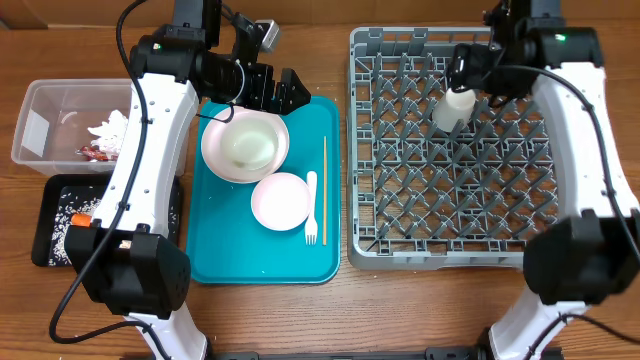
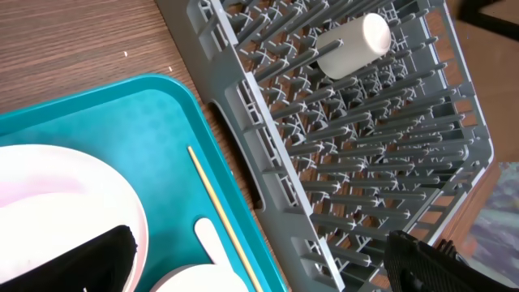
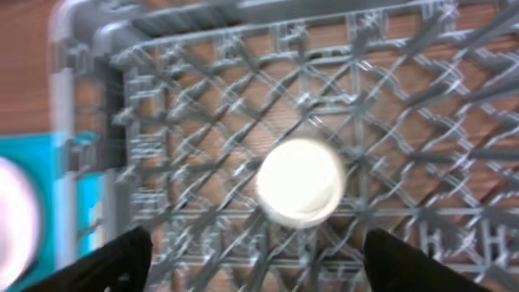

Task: Sort waste into correct bins and load items into the dishwasher rack
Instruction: 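Open the right gripper and move it left toward the teal tray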

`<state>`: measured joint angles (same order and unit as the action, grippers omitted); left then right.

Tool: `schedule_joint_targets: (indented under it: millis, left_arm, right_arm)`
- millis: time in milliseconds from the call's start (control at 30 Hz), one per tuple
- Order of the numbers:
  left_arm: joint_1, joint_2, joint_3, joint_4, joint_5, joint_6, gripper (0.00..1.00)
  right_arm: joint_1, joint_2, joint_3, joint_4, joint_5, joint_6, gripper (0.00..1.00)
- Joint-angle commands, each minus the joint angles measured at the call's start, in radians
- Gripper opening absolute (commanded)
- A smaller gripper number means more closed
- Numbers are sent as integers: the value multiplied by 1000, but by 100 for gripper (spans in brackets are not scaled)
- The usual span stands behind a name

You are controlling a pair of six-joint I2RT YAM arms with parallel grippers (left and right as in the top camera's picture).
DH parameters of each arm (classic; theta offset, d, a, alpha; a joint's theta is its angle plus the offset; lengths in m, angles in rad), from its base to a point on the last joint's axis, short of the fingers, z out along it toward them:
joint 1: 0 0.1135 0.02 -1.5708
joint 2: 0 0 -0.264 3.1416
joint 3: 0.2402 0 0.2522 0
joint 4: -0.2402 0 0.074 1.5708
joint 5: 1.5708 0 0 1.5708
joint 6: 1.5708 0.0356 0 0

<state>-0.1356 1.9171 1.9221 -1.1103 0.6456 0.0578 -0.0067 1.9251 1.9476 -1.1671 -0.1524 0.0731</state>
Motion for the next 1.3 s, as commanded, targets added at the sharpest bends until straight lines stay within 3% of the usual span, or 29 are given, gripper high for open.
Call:
schedule_joint_targets:
  millis: [0, 300, 567, 800, 967, 1067, 1267]
  left_arm:
    - [-2, 8, -3, 0, -3, 6, 100]
    - [-2, 8, -3, 0, -3, 6, 100]
    - [-2, 8, -3, 0, -3, 6, 100]
    - [-2, 8, -3, 7, -11, 6, 100]
    - [13, 7, -3, 15, -191, -47, 100]
    - [54, 7, -3, 19, -282, -119, 100]
    - [193, 7, -3, 19, -290, -180, 100]
  right_arm:
    - [4, -62, 31, -93, -185, -3, 84]
    - [91, -62, -2, -313, -228, -16, 85]
    - [190, -62, -11, -399, -261, -47, 84]
    - [306, -62, -11, -402, -261, -43, 84]
    - [404, -62, -11, -392, -261, -32, 82]
    - [461, -62, -11, -366, -259, -6, 82]
    - [578, -62, -27, -267, -169, 88, 82]
